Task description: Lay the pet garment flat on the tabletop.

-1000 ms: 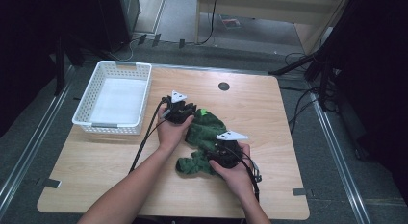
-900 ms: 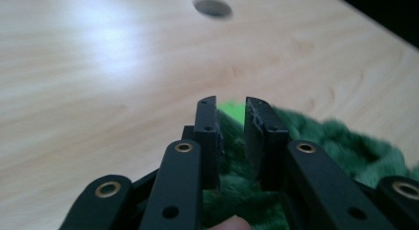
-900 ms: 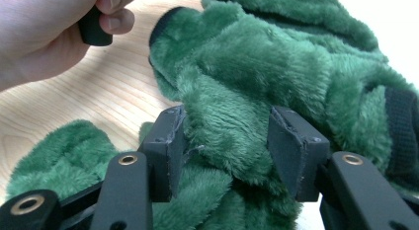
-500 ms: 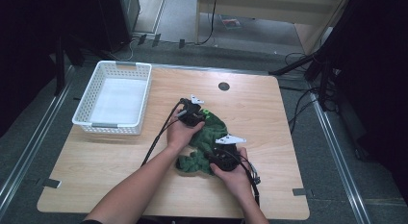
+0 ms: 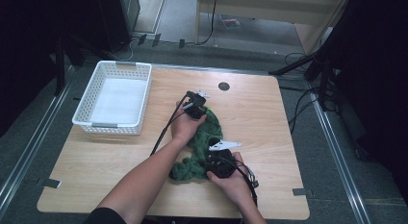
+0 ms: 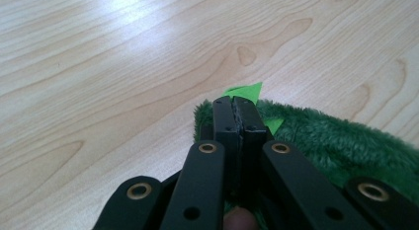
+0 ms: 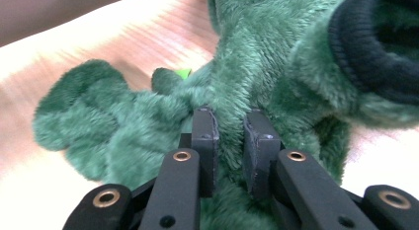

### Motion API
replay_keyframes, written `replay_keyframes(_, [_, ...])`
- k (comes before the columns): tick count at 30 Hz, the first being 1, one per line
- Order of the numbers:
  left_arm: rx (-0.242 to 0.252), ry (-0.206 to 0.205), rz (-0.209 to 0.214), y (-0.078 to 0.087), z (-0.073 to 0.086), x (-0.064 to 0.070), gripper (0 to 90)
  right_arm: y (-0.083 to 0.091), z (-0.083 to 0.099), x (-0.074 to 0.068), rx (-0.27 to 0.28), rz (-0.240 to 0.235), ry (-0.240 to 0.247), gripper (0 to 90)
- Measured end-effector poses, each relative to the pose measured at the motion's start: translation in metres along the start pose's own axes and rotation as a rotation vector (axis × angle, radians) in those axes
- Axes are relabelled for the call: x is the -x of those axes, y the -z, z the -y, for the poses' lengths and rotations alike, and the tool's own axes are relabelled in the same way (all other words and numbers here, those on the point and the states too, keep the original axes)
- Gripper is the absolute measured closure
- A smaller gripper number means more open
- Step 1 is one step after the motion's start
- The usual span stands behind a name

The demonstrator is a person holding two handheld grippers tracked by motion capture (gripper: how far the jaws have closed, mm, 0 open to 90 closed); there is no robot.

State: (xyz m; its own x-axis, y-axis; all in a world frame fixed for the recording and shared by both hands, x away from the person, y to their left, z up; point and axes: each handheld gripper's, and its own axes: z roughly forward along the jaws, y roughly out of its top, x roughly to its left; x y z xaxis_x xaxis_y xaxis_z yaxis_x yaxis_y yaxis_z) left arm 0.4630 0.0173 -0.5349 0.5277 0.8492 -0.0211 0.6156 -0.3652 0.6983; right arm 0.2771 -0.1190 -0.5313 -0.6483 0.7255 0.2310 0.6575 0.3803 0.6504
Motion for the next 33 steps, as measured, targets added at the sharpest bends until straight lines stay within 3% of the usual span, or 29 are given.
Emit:
replay_keyframes(3, [0.001, 0.024, 0.017, 0.0, -0.001, -0.002, 90.0, 0.004, -0.001, 0.002, 0.009, -0.034, -0.012, 73.8])
replay_keyframes(4, [0.015, 0.071, 0.111, 0.002, 0.0, -0.007, 86.9, 0.01, -0.004, 0.006, 0.048, -0.063, -0.021, 66.2])
replay_keyframes(5, [0.03, 0.092, 0.156, 0.005, 0.0, -0.01, 82.7, 0.015, -0.005, 0.009, 0.066, -0.08, -0.029, 65.0])
replay_keyframes(6, [0.03, 0.092, 0.156, 0.005, 0.0, -0.01, 77.5, 0.021, -0.007, 0.012, 0.078, -0.093, -0.037, 64.1])
replay_keyframes(8, [0.099, 0.088, 0.18, 0.017, -0.001, -0.009, 72.6, 0.027, -0.009, 0.015, 0.099, -0.097, -0.049, 63.1])
replay_keyframes(9, [0.13, 0.079, 0.192, 0.024, -0.002, -0.009, 66.1, 0.039, -0.012, 0.024, 0.144, -0.081, -0.063, 62.2])
replay_keyframes(10, [0.157, 0.061, 0.205, 0.032, -0.003, -0.009, 66.1, 0.039, -0.012, 0.024, 0.144, -0.081, -0.063, 62.2])
replay_keyframes(11, [0.198, 0.022, 0.196, 0.049, -0.003, -0.007, 62.7, 0.049, -0.014, 0.034, 0.2, -0.027, -0.099, 61.5])
replay_keyframes(12, [0.198, 0.022, 0.196, 0.049, -0.003, -0.007, 62.5, 0.049, -0.014, 0.034, 0.2, -0.027, -0.099, 61.5])
replay_keyframes(13, [0.212, 0.02, 0.196, 0.062, 0.001, -0.008, 61.9, 0.056, -0.016, 0.043, 0.247, 0.027, -0.134, 60.1])
replay_keyframes(14, [0.212, 0.02, 0.196, 0.062, 0.001, -0.008, 61.7, 0.057, -0.017, 0.046, 0.265, 0.058, -0.141, 59.4])
replay_keyframes(15, [0.202, 0.03, 0.194, 0.066, 0.005, -0.008, 61.7, 0.057, -0.017, 0.046, 0.265, 0.058, -0.141, 59.4])
replay_keyframes(17, [0.143, 0.028, 0.2, 0.074, 0.024, -0.008, 61.5, 0.052, -0.02, 0.049, 0.288, 0.128, -0.144, 54.1])
replay_keyframes(18, [0.143, 0.028, 0.2, 0.074, 0.024, -0.008, 61.6, 0.052, -0.02, 0.049, 0.288, 0.128, -0.144, 54.1])
replay_keyframes(19, [0.121, 0.036, 0.189, 0.078, 0.041, -0.006, 61.7, 0.042, -0.021, 0.05, 0.282, 0.192, -0.145, 48.8])
replay_keyframes(21, [0.106, 0.042, 0.184, 0.081, 0.048, -0.006, 61.4, 0.031, -0.021, 0.053, 0.253, 0.232, -0.164, 47.9])
replay_keyframes(24, [0.068, 0.059, 0.158, 0.087, 0.069, -0.006, 59.2, 0.022, -0.02, 0.055, 0.224, 0.217, -0.181, 48.1])
replay_keyframes(26, [0.055, 0.068, 0.15, 0.088, 0.079, -0.005, 57.2, 0.014, -0.017, 0.055, 0.175, 0.173, -0.164, 59.7])
replay_keyframes(28, [0.03, 0.042, 0.144, 0.088, 0.085, -0.002, 57.8, 0.012, -0.016, 0.055, 0.169, 0.154, -0.163, 64.6])
replay_keyframes(29, [0.015, 0.018, 0.137, 0.089, 0.087, 0.0, 69.8, 0.01, -0.015, 0.056, 0.149, 0.139, -0.17, 72.0])
replay_keyframes(30, [0.011, 0.0, 0.135, 0.089, 0.088, 0.001, 74.2, 0.009, -0.015, 0.056, 0.143, 0.145, -0.166, 73.7])
replay_keyframes(31, [-0.001, -0.032, 0.107, 0.09, 0.091, 0.004, 79.3, 0.008, -0.014, 0.056, 0.133, 0.146, -0.163, 75.3])
replay_keyframes(33, [-0.007, -0.046, 0.088, 0.089, 0.093, 0.004, 84.3, 0.007, -0.013, 0.059, 0.113, 0.162, -0.161, 77.1])
